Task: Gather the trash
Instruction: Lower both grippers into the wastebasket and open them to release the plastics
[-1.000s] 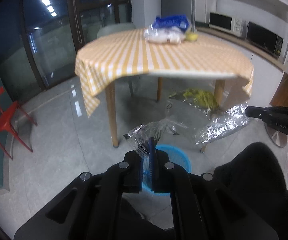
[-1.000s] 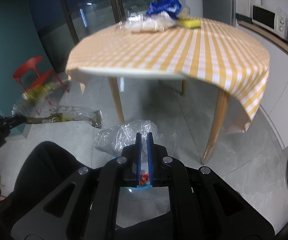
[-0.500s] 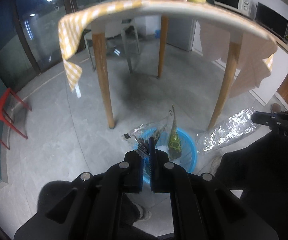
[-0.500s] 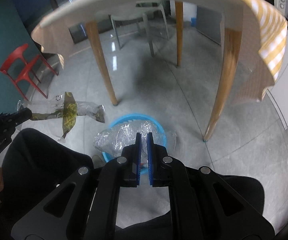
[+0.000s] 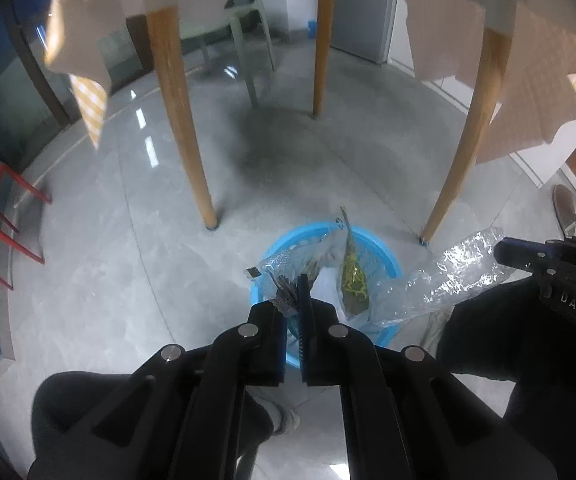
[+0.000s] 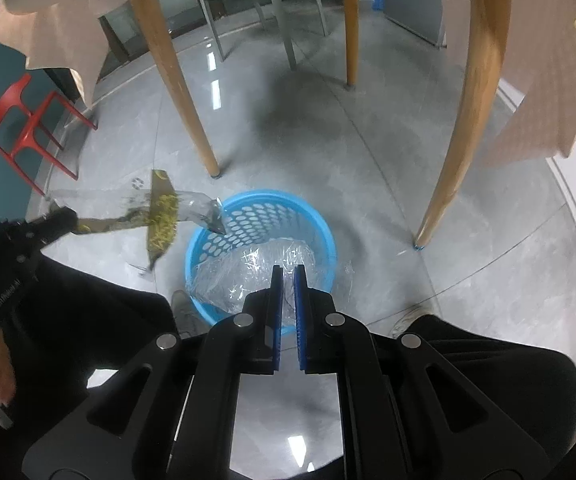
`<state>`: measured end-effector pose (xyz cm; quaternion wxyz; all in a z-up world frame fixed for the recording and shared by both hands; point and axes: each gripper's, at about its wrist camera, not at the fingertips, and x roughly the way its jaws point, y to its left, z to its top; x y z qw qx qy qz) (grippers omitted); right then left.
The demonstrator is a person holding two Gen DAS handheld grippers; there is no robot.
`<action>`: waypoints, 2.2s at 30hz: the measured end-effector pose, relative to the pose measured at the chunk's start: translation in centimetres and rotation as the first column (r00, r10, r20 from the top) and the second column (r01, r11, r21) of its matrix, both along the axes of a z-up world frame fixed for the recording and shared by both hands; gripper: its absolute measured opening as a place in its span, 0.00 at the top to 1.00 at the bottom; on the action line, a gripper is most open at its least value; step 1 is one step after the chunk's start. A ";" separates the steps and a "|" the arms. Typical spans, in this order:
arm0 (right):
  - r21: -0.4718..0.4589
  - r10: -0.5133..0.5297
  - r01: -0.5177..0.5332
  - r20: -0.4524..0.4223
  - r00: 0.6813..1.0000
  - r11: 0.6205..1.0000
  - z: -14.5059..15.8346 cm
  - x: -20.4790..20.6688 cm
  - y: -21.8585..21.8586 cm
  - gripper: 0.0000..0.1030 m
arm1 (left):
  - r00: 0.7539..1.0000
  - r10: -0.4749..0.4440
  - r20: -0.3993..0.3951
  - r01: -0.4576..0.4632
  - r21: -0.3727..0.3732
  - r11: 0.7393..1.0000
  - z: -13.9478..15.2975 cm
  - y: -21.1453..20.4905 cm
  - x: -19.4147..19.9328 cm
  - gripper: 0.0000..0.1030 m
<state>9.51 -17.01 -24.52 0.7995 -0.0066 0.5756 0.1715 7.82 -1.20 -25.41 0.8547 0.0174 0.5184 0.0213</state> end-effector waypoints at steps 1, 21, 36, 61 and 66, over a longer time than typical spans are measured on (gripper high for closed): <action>-0.005 -0.003 0.003 -0.003 1.000 1.000 -0.3 0.3 0.2 0.95 | 1.000 0.003 -0.012 -0.003 -0.002 1.000 -0.6 0.0 0.3 0.96; -0.067 -0.061 0.053 -0.132 0.989 0.996 -8.7 4.6 2.0 0.95 | 0.989 0.002 -0.149 0.002 0.032 0.999 -7.3 0.4 5.7 0.96; -0.085 -0.066 0.047 -0.244 0.967 0.995 -14.3 7.3 3.2 0.95 | 0.955 0.007 -0.295 -0.018 -0.033 0.999 -13.1 1.3 9.3 0.96; -0.061 -0.058 0.038 -0.373 0.926 0.997 -17.2 7.4 3.8 0.77 | 0.948 0.061 -0.312 -0.106 -0.129 0.986 -13.7 2.8 10.7 0.80; -0.047 -0.053 0.040 -0.341 0.939 0.998 -15.5 6.8 3.5 0.72 | 0.957 0.050 -0.285 -0.091 -0.131 0.987 -12.2 3.0 10.0 0.73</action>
